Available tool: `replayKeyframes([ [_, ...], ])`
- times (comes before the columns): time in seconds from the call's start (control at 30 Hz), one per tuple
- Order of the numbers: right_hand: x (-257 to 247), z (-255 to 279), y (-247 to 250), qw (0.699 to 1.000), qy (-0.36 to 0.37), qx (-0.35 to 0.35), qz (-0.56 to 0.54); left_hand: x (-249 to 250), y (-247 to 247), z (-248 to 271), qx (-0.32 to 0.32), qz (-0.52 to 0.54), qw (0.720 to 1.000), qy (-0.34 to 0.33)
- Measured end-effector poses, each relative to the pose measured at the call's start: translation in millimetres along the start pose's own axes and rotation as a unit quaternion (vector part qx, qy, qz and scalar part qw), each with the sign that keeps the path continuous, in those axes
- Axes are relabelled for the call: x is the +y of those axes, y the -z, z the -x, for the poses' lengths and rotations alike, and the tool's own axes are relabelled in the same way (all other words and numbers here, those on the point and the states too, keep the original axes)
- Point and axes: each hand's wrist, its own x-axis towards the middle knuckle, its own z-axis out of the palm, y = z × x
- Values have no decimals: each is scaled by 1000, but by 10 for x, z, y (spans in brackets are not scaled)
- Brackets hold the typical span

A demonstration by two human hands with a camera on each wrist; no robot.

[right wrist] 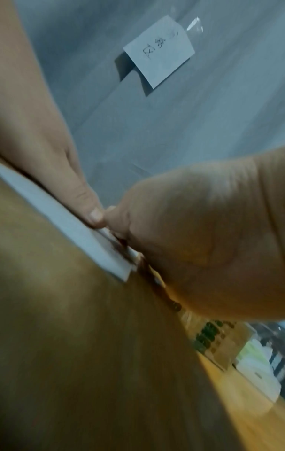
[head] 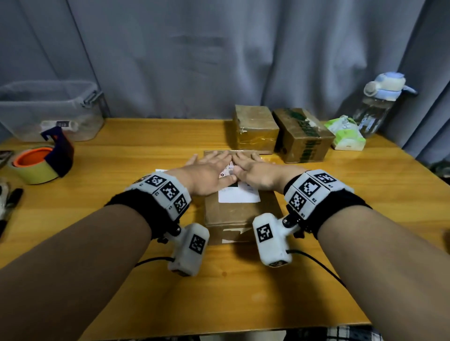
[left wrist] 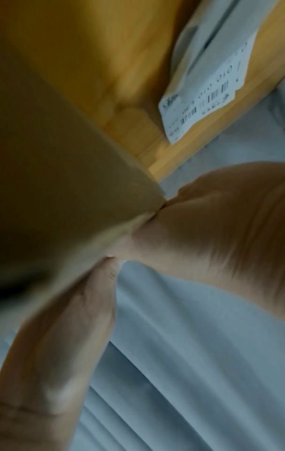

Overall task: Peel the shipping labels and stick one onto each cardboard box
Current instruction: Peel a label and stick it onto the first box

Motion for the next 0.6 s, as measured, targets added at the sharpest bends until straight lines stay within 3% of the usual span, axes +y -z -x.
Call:
replayKeyframes([
  [0.23, 249, 60, -17, 998, -65, 16, -17, -112, 101, 61, -8, -63, 996, 57],
  [0.37, 289, 120, 20, 994, -35, 21, -98, 108, 110, 0, 65, -25, 997, -32],
  [0.43, 339, 147, -23, 988, -24, 30, -147, 216, 35, -18, 53, 9, 996, -67],
  [0.53, 439, 220, -116, 962, -15, 30, -271, 299, -71, -29, 18, -19, 999, -30],
  [0.6, 464, 239, -143, 961, -24, 40, -272, 367, -65, -28, -8, -35, 999, -1],
])
